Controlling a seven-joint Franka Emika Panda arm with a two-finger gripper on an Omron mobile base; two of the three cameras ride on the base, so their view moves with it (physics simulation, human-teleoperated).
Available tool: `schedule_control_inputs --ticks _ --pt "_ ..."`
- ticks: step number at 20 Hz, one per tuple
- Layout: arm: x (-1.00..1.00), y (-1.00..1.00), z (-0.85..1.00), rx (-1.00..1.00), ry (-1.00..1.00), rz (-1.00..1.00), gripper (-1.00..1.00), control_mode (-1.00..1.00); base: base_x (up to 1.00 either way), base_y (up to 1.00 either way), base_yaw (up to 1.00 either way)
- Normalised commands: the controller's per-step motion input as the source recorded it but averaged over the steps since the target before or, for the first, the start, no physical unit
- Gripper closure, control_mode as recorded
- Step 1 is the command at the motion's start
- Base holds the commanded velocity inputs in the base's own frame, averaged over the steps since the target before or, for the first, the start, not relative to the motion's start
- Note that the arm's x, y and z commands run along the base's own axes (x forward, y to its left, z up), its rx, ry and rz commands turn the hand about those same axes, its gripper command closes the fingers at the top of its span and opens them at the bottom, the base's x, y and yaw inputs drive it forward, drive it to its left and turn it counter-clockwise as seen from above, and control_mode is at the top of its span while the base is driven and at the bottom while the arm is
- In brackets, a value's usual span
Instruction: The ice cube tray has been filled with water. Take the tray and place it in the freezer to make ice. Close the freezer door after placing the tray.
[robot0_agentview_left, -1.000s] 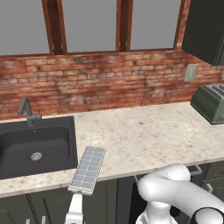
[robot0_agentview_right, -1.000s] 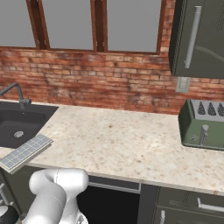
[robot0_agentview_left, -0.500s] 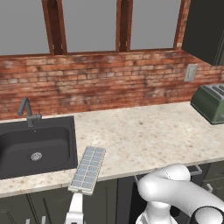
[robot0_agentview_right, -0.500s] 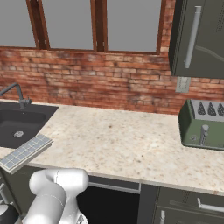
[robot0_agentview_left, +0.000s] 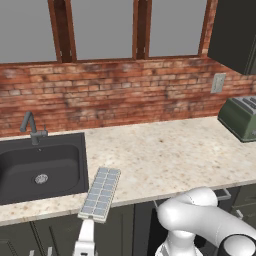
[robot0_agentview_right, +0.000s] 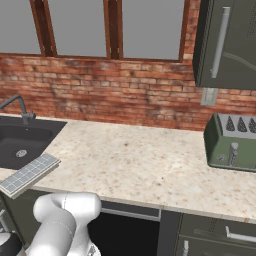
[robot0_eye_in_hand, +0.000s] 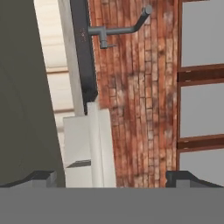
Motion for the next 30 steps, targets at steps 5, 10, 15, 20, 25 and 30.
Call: schedule_control_inputs --ticks 5,10,15,20,25,30 --pt "0.01 -0.03 0.14 0.02 0.00 0.00 -1.00 -1.00 0.00 0.00 0.00" --pt "0.14 -0.20 0.03 0.05 0.00 0.00 -1.00 -1.00 0.00 0.00 0.00" --pt "0.21 -0.17 0.00 0.01 0.00 0.00 -1.00 -1.00 0.00 0.00 0.00" --pt "0.21 -0.04 -0.03 0.00 0.00 0.00 -1.00 -1.00 0.00 0.00 0.00" --pt "0.13 0.00 -0.22 0.00 0.00 0.00 -1.00 -1.00 0.00 0.00 0.00" --pt "0.01 0.00 -0.25 0.00 0.00 0.01 -1.00 -1.00 0.00 0.00 0.00"
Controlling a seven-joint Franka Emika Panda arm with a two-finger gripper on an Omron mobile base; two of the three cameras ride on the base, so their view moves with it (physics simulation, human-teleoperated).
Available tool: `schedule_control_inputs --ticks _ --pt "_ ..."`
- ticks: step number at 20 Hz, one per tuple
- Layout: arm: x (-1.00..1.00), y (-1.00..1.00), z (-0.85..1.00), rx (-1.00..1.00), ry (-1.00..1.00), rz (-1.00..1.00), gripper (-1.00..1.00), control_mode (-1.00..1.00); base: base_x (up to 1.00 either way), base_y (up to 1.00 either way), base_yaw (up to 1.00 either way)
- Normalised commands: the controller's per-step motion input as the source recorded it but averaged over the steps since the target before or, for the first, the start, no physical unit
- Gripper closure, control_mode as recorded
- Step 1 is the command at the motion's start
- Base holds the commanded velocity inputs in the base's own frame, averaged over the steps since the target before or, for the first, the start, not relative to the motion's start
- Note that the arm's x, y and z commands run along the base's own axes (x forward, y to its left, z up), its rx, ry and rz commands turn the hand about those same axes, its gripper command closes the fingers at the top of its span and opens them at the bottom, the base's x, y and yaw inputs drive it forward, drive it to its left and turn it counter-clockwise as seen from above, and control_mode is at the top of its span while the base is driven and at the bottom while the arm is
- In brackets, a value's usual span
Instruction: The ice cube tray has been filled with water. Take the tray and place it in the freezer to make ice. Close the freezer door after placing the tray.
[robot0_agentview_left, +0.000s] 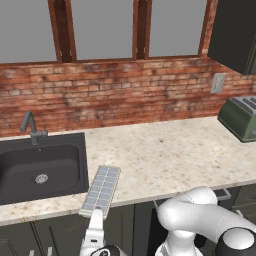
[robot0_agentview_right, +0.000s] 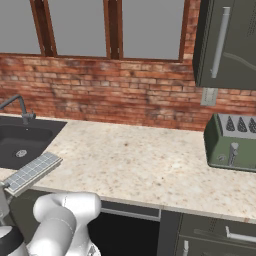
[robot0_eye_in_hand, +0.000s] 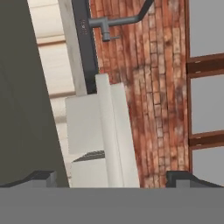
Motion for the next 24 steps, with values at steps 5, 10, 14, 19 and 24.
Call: schedule_control_inputs --ticks 5,10,14,19,24 --pt "0.05 0.00 -0.16 0.00 0.00 0.00 -1.00 -1.00 0.00 0.00 0.00" --pt "0.15 0.00 -0.03 0.00 0.00 0.00 -1.00 -1.00 0.00 0.00 0.00" --pt "0.17 0.00 0.00 0.00 0.00 0.00 -1.00 -1.00 0.00 0.00 0.00" --pt "0.21 0.00 0.00 0.00 0.00 0.00 -1.00 -1.00 0.00 0.00 0.00" --pt "0.24 0.00 0.00 0.00 0.00 0.00 -1.00 -1.00 0.00 0.00 0.00"
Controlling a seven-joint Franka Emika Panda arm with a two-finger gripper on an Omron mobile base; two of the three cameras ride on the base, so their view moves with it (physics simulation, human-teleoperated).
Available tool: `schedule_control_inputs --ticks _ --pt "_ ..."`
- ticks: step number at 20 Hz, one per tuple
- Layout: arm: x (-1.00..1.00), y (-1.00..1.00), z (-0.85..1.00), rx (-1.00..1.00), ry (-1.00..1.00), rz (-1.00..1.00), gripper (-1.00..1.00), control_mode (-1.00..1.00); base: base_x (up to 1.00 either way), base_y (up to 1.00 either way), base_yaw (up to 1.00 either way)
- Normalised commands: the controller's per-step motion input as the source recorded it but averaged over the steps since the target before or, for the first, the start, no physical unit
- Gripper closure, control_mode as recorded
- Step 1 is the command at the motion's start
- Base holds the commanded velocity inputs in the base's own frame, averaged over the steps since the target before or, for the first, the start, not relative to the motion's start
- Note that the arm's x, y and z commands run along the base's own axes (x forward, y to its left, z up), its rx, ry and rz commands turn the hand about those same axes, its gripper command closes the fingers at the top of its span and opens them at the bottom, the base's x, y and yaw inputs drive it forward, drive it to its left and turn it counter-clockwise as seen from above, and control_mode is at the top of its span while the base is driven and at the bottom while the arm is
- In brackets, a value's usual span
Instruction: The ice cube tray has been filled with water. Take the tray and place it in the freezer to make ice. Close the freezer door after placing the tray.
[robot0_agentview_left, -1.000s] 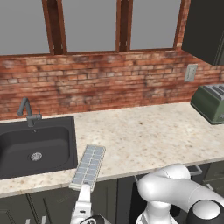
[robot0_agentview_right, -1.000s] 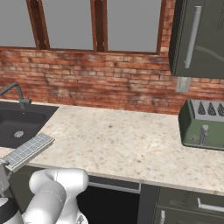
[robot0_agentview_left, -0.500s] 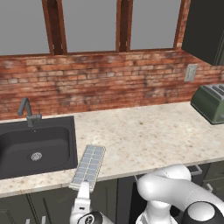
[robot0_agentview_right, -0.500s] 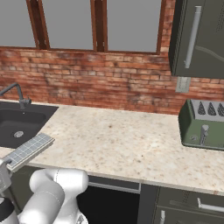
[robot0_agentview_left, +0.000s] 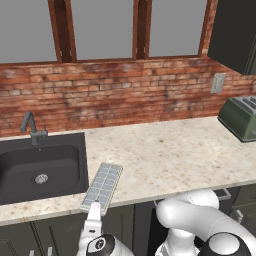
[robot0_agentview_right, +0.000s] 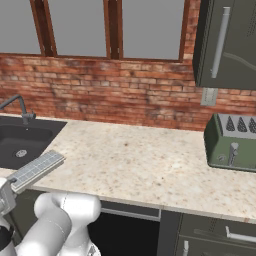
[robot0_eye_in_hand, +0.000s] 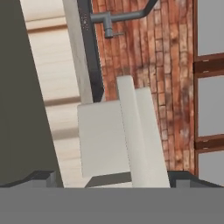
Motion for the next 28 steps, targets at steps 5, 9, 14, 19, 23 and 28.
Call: schedule_control_inputs --ticks 5,9,14,19,23,28 --pt "0.10 0.00 0.00 0.00 0.00 0.00 1.00 -1.00 0.00 0.00 0.00" --pt "-0.02 0.00 0.01 0.00 -0.01 0.00 1.00 -1.00 0.00 0.00 0.00" --pt "-0.29 0.00 0.41 0.00 -0.11 0.01 1.00 -1.00 0.00 0.00 0.00" --pt "-0.18 -0.12 0.87 0.03 -0.12 0.00 1.00 -1.00 0.00 0.00 0.00" --pt "-0.01 -0.33 1.00 0.20 -0.02 0.00 1.00 -1.00 0.00 0.00 0.00" --pt "0.00 -0.66 1.00 0.43 0.00 0.00 1.00 -1.00 0.00 0.00 0.00"
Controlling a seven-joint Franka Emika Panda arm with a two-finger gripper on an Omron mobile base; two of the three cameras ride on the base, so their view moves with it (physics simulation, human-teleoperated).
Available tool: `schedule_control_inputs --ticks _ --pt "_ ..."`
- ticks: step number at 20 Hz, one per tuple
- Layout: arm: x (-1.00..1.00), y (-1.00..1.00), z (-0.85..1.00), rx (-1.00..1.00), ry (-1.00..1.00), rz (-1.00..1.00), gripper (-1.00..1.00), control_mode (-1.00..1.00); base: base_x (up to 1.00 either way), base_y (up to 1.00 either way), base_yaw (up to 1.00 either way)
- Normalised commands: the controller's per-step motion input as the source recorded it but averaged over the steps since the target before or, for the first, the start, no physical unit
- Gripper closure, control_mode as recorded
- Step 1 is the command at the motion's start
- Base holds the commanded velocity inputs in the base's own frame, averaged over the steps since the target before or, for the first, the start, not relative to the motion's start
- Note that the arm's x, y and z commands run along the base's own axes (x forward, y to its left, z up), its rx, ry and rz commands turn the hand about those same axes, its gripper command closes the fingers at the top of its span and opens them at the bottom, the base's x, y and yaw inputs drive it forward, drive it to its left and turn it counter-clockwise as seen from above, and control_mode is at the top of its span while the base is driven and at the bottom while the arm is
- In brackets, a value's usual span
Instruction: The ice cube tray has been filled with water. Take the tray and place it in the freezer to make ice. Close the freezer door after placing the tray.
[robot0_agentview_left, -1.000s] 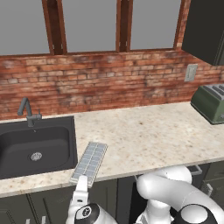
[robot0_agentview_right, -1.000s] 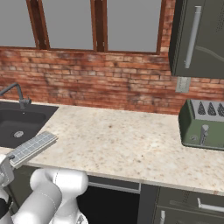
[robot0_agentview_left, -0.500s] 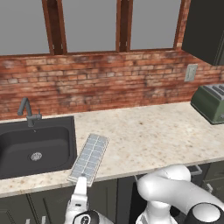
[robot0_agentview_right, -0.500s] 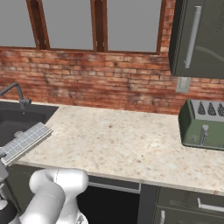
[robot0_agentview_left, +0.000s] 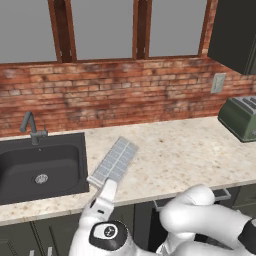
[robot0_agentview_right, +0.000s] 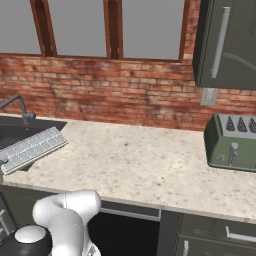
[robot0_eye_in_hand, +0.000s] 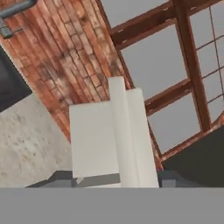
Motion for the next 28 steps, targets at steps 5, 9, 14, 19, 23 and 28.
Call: schedule_control_inputs --ticks 5,9,14,19,23,28 --pt "-0.07 -0.99 0.82 0.61 0.01 0.03 1.00 -1.00 0.00 0.00 0.00" --pt "-0.17 -1.00 0.58 0.64 0.00 0.08 1.00 -1.00 0.00 0.00 0.00" --pt "-0.07 -1.00 0.56 0.61 0.00 0.04 1.00 -1.00 0.00 0.00 0.00" --pt "0.00 -1.00 0.61 0.53 0.03 0.00 1.00 -1.00 0.00 0.00 0.00" --pt "0.00 -1.00 0.47 0.45 0.11 0.03 1.00 -1.00 0.00 0.00 0.00" --pt "0.00 -1.00 0.17 0.47 0.09 0.07 1.00 -1.00 0.00 0.00 0.00"
